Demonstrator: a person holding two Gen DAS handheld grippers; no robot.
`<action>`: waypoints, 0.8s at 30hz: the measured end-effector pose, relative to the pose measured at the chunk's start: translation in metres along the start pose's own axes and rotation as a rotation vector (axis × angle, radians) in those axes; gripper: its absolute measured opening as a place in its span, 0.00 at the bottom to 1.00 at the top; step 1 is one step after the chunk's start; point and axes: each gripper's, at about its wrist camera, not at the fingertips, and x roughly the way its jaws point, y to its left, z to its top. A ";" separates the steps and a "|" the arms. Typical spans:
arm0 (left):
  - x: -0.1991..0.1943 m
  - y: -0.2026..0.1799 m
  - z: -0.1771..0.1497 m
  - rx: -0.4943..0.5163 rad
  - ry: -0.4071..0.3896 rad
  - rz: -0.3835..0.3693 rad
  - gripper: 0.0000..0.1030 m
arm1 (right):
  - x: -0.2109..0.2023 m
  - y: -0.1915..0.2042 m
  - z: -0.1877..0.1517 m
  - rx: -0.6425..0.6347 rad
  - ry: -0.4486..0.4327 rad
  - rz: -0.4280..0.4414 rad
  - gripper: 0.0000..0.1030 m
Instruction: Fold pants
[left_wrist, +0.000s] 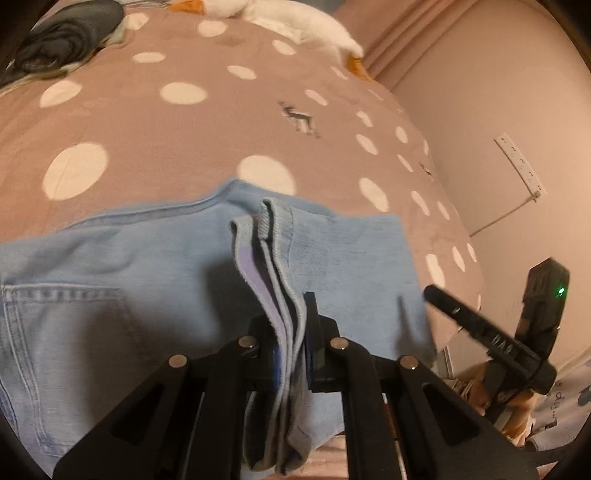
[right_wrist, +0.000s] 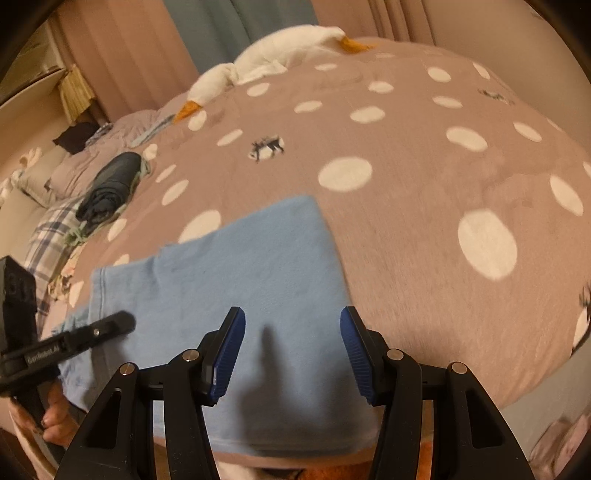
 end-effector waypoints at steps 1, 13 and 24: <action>0.006 0.005 0.000 -0.015 0.016 0.002 0.08 | 0.004 0.002 0.004 -0.009 -0.004 -0.004 0.52; 0.025 0.021 -0.006 -0.046 0.047 0.040 0.15 | 0.039 -0.010 -0.012 0.009 0.076 -0.057 0.52; -0.016 0.015 -0.017 -0.032 0.002 0.134 0.62 | 0.015 -0.009 -0.040 0.011 0.078 -0.083 0.52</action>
